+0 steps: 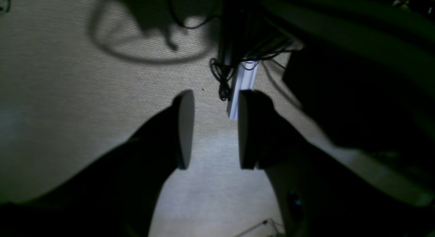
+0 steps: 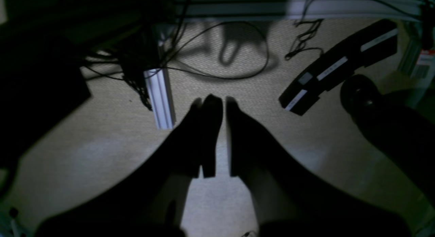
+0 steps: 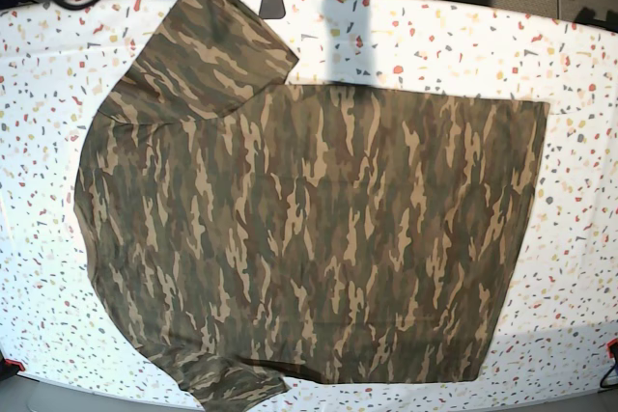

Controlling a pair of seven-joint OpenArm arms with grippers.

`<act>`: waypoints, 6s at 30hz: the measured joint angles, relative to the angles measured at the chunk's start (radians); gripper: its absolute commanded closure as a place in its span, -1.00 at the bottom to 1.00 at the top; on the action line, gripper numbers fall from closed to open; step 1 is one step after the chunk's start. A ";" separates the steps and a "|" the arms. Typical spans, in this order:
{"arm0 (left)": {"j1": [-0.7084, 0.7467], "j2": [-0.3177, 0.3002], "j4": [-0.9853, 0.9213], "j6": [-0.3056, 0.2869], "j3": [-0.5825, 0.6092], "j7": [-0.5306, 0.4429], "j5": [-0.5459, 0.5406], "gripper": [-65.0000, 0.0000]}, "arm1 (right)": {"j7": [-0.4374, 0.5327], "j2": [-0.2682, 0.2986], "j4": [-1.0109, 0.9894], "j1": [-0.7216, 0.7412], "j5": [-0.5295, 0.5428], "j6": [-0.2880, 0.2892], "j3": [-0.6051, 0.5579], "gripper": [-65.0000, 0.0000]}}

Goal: Fold the T-shirt properly

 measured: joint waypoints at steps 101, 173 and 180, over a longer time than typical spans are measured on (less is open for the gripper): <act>0.071 -0.613 1.103 -0.265 0.391 0.166 0.395 1.00 | -0.393 0.547 1.807 -1.003 0.175 0.182 0.441 0.15; 0.063 -0.604 1.114 -0.226 0.388 0.315 0.121 1.00 | -0.473 0.652 1.440 -0.288 -0.002 -0.085 -0.451 1.00; 0.127 -0.644 1.157 -0.204 0.384 0.342 -0.010 1.00 | -0.481 0.655 1.523 -0.388 -0.001 -0.164 -0.420 1.00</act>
